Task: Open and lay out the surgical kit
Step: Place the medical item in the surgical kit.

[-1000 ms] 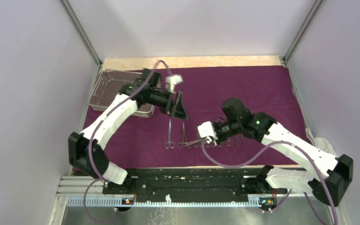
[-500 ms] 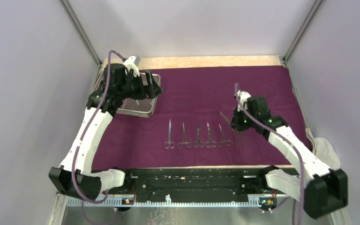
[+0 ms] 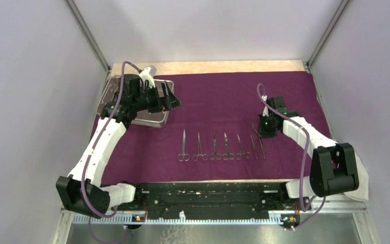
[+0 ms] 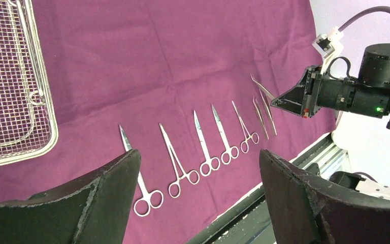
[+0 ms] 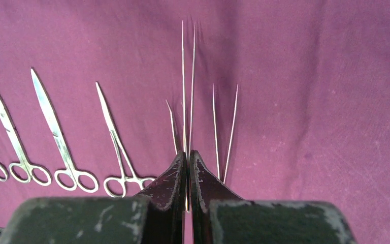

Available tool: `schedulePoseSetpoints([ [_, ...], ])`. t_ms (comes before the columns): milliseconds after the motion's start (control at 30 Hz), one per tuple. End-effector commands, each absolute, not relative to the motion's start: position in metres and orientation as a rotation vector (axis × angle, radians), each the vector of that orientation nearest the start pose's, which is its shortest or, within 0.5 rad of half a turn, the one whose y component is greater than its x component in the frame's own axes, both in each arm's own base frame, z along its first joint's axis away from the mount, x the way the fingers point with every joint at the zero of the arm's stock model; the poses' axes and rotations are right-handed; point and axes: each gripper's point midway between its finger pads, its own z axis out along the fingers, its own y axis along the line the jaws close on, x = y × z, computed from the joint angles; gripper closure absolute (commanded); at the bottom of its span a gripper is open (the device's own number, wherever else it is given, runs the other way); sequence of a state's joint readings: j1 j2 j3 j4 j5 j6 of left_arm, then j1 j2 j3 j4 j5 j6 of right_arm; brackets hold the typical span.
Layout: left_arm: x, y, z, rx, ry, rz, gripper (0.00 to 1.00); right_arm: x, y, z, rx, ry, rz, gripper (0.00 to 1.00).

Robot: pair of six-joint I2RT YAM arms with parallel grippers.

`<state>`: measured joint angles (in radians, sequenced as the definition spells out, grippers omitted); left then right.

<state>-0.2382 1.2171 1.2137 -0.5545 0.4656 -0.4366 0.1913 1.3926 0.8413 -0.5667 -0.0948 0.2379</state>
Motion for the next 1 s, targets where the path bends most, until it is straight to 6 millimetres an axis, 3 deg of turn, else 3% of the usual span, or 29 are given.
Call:
schedulePoseSetpoints([
  [0,0.311,-0.18,0.279,0.093,2.147,-0.937,0.08,0.297,0.082,0.072,0.07,2.629,0.241,1.0],
  [633,0.317,-0.185,0.278,0.101,2.148,-0.96,0.07,0.294,0.098,0.066,0.016,2.626,0.164,1.0],
  [967,0.314,-0.184,0.276,0.092,2.155,-0.957,0.07,0.287,0.094,0.051,0.05,2.667,0.127,1.0],
])
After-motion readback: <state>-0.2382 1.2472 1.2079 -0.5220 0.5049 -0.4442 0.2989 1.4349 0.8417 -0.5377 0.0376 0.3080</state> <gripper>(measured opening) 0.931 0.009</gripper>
